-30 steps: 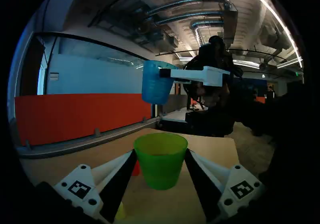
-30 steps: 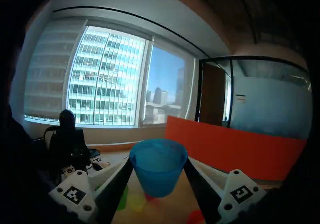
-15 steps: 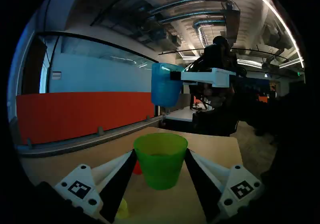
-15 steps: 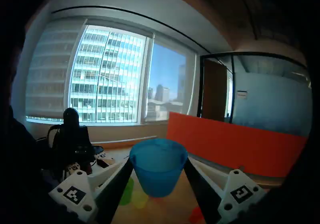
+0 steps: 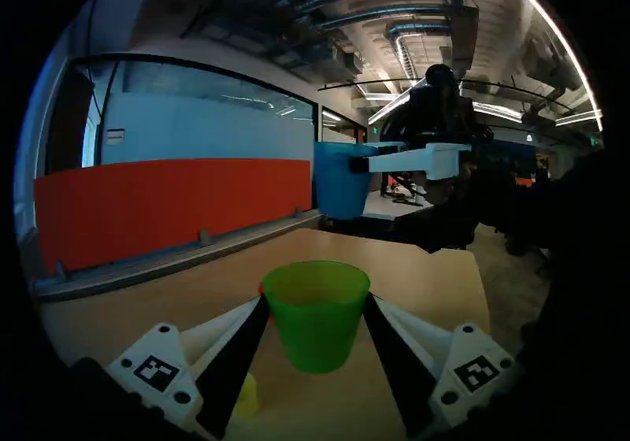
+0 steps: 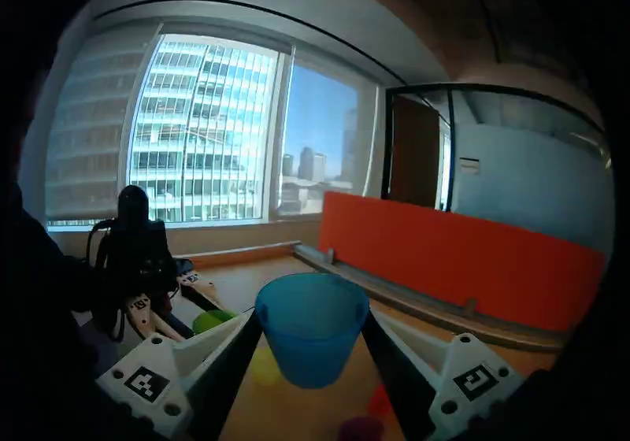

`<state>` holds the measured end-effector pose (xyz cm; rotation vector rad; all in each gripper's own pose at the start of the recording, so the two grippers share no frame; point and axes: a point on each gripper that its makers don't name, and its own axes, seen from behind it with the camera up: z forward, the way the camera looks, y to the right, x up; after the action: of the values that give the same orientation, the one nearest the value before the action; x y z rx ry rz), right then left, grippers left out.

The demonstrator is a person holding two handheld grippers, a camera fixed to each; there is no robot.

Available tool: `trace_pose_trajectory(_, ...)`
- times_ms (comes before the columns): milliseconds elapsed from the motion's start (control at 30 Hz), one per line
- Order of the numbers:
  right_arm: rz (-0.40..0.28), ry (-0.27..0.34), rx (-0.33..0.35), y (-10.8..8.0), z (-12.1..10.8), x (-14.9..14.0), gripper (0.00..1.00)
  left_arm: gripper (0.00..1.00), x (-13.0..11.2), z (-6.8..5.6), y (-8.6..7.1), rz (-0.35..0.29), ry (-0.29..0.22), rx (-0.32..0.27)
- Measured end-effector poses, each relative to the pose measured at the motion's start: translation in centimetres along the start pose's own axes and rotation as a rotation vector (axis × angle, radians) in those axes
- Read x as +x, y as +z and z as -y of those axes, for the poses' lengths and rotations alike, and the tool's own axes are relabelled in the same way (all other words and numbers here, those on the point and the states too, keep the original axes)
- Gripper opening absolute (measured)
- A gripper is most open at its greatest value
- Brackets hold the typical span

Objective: Pour water

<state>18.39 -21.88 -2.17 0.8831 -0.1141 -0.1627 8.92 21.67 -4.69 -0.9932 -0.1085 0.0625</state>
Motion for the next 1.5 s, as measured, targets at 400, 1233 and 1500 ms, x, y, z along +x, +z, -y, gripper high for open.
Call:
trace_pose_trajectory(400,0.082,-0.008,0.013,-0.2,0.4,-4.9,0.89,0.85,-3.7,-0.7,1.0,0.100,0.034,-0.019)
trace_pose_trajectory(1233,0.272,-0.026,0.057,0.2,1.2,-15.4,0.89,0.85,-11.4,-2.2,2.4,0.344,0.109,-0.095)
trace_pose_trajectory(1500,0.317,-0.031,0.070,0.6,1.4,-17.9,0.90,0.85,-13.6,-2.3,2.7,0.408,0.114,-0.113)
